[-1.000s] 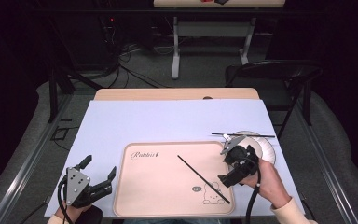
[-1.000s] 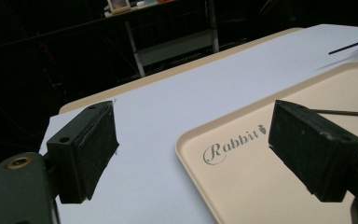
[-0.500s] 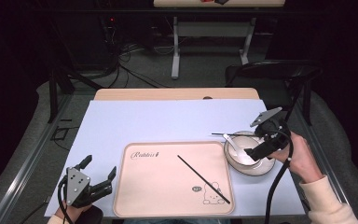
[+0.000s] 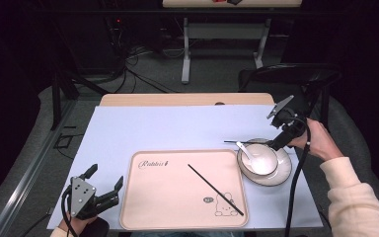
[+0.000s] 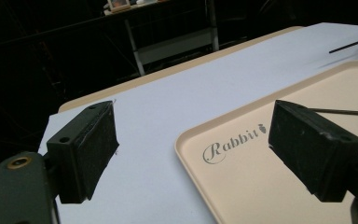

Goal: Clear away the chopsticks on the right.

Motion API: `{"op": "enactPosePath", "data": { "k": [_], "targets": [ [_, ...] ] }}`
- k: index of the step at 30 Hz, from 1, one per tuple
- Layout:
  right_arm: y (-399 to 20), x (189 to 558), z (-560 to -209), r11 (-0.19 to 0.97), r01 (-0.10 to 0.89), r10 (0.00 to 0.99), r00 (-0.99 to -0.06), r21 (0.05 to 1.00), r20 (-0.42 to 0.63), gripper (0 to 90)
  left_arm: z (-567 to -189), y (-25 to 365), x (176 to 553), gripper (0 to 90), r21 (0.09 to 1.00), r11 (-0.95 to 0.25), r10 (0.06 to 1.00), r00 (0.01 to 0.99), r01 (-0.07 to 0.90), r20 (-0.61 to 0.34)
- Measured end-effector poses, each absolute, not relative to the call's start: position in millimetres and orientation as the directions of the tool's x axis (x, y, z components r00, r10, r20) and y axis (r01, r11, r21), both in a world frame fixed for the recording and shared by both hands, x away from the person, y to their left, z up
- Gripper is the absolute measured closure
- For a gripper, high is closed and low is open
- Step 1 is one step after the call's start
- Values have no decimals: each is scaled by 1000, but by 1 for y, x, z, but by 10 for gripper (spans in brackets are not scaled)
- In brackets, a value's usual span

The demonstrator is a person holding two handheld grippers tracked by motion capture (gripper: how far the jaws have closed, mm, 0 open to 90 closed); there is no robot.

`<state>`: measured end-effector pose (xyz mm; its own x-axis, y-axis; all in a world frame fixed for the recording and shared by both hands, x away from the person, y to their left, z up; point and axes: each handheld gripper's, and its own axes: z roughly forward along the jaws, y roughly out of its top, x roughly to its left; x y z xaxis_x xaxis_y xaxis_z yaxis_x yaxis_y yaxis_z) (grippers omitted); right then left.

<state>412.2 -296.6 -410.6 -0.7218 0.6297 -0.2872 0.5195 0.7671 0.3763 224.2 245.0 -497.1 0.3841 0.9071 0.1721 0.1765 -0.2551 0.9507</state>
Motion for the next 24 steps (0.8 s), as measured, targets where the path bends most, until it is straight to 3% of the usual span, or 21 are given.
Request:
{"op": "enactPosePath", "data": {
  "k": [8,10,16,24],
  "targets": [
    [-306,444,-432,789,537,609,-746,298,-269,71,-497,245,224,153,951,-255,907,384,176,172],
    [-308,447,-436,798,524,596,-759,298,-260,189,-497,245,224,152,951,-255,907,385,176,172],
    [-307,457,-451,829,502,553,-803,249,-222,420,-497,245,224,152,951,-256,907,385,176,172],
    [-295,468,-470,876,450,477,-861,175,-177,612,-497,245,224,152,951,-254,907,385,176,172]
  ]
}}
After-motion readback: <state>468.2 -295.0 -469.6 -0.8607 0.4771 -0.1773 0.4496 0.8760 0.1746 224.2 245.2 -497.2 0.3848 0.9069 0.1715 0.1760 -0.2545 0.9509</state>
